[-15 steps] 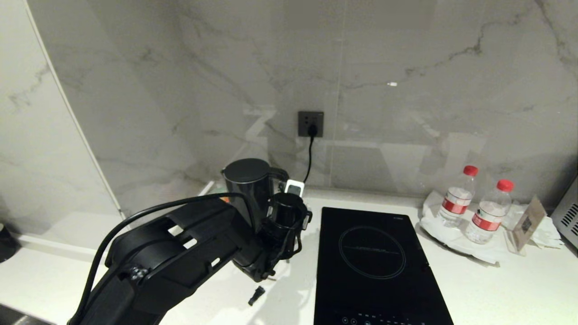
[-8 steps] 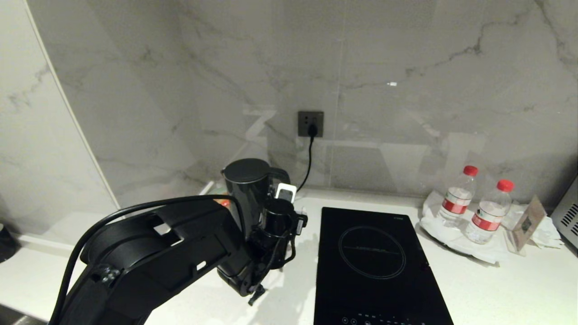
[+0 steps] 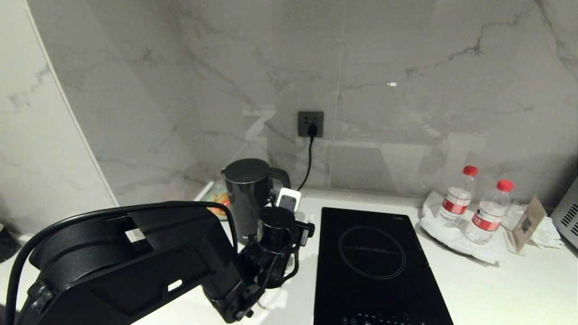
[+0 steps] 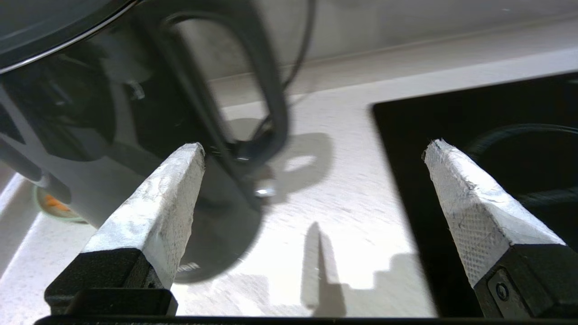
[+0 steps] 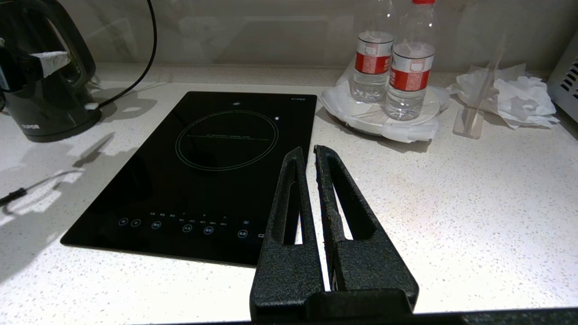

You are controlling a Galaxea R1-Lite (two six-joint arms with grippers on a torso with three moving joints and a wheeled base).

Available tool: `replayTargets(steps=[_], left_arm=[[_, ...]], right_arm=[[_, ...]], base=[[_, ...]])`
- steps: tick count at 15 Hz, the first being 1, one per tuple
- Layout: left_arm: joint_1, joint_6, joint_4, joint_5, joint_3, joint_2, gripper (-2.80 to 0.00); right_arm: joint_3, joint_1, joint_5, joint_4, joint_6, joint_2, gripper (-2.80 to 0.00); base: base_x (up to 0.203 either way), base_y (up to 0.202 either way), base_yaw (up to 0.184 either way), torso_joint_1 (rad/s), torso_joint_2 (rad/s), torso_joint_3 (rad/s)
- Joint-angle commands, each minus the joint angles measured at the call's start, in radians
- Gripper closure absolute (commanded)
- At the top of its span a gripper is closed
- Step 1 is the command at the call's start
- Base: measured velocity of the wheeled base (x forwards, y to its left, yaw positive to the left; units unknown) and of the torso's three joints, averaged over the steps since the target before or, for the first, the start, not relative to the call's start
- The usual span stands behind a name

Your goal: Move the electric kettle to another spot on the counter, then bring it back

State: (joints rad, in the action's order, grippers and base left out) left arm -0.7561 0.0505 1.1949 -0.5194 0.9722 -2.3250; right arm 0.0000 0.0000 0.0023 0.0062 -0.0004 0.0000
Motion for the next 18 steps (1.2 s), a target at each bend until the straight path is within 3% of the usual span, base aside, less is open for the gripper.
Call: replayTargets(steps=[1,18], left_arm=[[-0.032,-0.015,0.008,-0.004,-0.036,0.063,-2.80],[-0.037,-0.069,0.008,-0.004,-0.098,0.105,-2.80]], right_arm=[[0.000,0.000,0.001,0.000,0.000,0.002,0.00],[0.000,0.000,0.001,0.000,0.000,0.001,0.00]], base=[[0.000,0.000,0.000,0.000,0.00,0.000],[0.000,0.000,0.000,0.000,0.00,0.000]])
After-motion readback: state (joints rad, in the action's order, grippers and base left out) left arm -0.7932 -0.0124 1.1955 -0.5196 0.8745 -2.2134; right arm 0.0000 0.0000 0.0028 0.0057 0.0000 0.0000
